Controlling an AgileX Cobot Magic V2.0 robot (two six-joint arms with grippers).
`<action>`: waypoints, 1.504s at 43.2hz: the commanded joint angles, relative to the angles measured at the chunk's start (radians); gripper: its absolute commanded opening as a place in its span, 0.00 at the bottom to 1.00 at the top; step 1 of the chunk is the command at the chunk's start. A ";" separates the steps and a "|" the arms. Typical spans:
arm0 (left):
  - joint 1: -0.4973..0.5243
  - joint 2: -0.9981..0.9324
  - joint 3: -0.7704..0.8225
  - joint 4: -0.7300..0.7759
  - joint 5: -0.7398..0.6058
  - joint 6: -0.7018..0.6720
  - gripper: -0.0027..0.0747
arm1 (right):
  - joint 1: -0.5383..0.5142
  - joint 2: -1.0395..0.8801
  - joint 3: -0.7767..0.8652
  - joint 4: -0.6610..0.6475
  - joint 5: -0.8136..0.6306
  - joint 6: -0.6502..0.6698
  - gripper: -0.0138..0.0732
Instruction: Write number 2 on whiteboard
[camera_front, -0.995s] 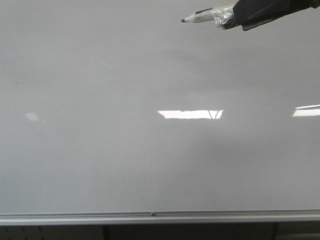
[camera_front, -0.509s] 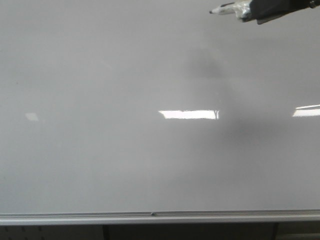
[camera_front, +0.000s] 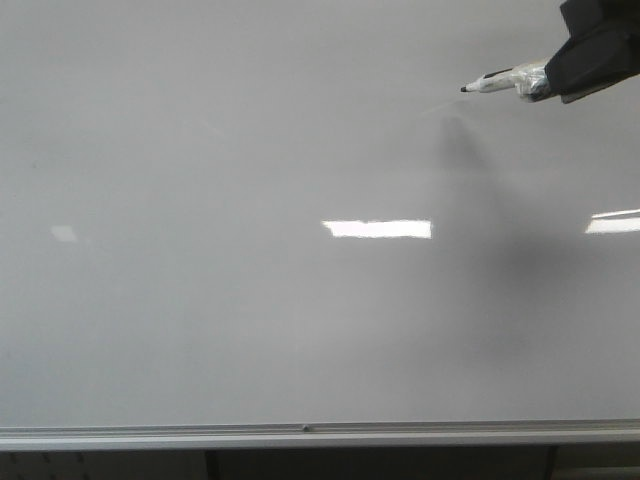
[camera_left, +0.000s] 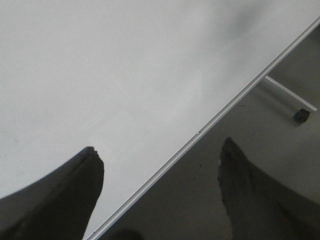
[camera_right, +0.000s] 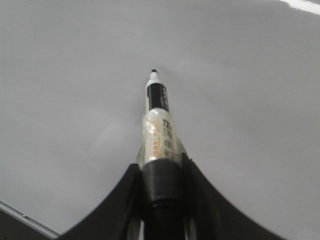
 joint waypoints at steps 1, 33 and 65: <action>0.001 -0.008 -0.026 -0.016 -0.080 -0.012 0.65 | -0.006 -0.011 -0.052 0.005 -0.057 -0.014 0.08; 0.001 -0.008 -0.026 -0.016 -0.091 -0.012 0.65 | -0.126 0.135 -0.122 -0.019 0.156 -0.015 0.08; 0.001 -0.008 -0.026 -0.016 -0.124 -0.012 0.65 | -0.118 0.147 -0.126 -0.017 0.144 -0.014 0.08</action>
